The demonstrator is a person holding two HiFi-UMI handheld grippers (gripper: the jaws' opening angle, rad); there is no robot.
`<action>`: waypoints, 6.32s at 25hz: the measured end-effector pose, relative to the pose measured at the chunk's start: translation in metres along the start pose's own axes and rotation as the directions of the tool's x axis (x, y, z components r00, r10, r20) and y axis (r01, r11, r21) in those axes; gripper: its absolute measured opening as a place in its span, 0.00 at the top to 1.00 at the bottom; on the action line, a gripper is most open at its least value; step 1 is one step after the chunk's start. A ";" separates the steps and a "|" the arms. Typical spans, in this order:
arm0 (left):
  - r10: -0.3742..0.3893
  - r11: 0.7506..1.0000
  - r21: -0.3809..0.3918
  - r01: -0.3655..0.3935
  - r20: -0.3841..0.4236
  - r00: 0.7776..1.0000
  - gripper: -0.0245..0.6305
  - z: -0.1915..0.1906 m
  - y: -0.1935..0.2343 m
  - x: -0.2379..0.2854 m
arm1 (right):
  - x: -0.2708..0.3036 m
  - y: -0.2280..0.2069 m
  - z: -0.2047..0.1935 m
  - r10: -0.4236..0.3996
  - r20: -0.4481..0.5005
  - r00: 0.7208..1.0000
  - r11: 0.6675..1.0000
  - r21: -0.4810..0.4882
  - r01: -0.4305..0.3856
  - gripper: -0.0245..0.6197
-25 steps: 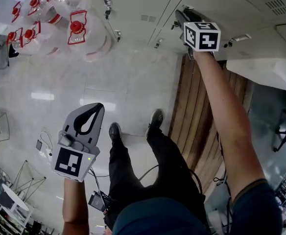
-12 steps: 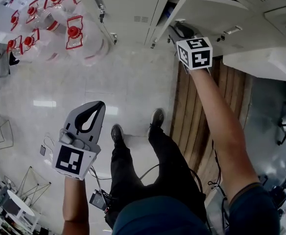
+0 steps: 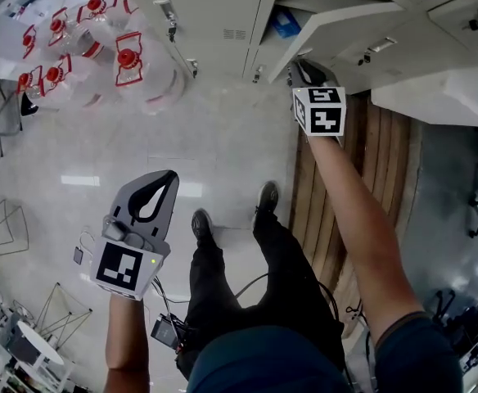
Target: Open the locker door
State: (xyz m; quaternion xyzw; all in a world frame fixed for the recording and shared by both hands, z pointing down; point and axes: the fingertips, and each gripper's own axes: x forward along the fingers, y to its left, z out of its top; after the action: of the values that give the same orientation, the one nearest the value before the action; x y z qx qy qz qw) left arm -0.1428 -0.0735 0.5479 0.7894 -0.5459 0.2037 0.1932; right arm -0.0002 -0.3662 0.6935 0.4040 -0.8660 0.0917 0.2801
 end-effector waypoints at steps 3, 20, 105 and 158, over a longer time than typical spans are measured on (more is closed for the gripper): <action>0.004 1.000 0.012 -0.003 -0.004 1.000 0.93 0.000 0.001 -0.012 | -0.021 -0.039 -0.011 -0.120 0.000 0.993 0.989 0.083 0.119 0.89; -0.007 0.998 0.058 0.006 0.026 1.000 0.93 0.038 -0.035 -0.051 | -0.050 0.007 0.031 -0.039 0.098 0.994 0.922 0.388 -0.002 0.89; 0.021 1.000 -0.011 -0.021 -0.048 0.999 0.93 0.012 0.003 -0.052 | -0.001 0.013 0.009 0.085 0.029 0.996 0.990 0.112 -0.088 0.77; 0.021 0.979 0.191 -0.068 0.235 0.972 0.93 0.151 -0.011 -0.314 | -0.556 0.158 0.240 0.166 0.429 0.888 0.983 0.003 -0.186 0.90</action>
State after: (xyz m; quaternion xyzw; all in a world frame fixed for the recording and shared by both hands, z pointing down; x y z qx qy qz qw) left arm -0.2168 0.0964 0.2524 0.8106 -0.5594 0.1677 0.0440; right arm 0.0700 0.0052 0.1955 0.3402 -0.9370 0.0452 0.0656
